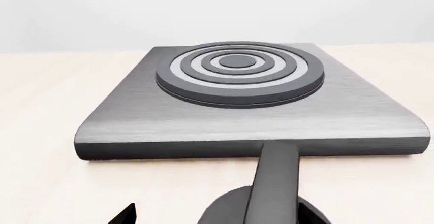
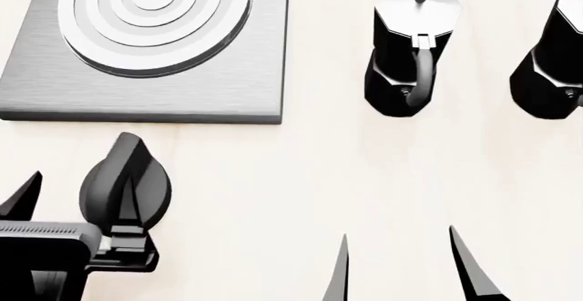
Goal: Turn off the stove.
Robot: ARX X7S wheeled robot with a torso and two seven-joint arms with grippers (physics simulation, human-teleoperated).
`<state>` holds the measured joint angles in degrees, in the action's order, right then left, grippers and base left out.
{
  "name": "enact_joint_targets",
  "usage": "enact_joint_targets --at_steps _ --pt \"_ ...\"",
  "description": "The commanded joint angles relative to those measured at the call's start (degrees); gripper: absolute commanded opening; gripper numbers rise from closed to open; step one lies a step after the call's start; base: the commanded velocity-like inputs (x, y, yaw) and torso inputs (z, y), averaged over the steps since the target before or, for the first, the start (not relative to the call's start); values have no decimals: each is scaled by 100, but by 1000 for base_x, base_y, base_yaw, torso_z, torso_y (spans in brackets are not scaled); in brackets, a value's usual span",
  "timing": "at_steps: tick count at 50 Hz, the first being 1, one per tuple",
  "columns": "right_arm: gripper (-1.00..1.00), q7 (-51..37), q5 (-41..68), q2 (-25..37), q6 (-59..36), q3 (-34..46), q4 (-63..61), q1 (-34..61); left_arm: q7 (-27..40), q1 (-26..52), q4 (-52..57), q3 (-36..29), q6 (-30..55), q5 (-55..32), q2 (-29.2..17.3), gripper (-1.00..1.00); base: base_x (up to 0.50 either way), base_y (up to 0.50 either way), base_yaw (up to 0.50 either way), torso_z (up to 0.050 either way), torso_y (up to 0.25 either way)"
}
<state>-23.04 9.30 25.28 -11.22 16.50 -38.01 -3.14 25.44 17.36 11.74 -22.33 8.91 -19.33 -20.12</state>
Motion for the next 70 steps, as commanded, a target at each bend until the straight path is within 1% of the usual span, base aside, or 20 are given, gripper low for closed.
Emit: enact_joint_targets --at_steps 1,22,48,67,70 --pt "100 130 -95 -101 71 -135 39 -16 128 -78 367 490 148 78 -48 100 0 0 0 0 0" --pt "100 108 -70 -82 70 -118 38 2 334 -282 1010 721 234 -47 -257 100 0 0 0 0 1" --pt "100 82 -43 -51 58 -97 28 23 440 -259 916 892 210 -88 -324 100 0 0 0 0 2" --pt "100 61 -47 -37 90 -65 57 16 476 -99 482 971 99 -2 -316 100 0 0 0 0 0" --pt "100 54 -52 -35 94 -62 61 16 486 -138 628 1000 175 -83 -352 100 0 0 0 0 0"
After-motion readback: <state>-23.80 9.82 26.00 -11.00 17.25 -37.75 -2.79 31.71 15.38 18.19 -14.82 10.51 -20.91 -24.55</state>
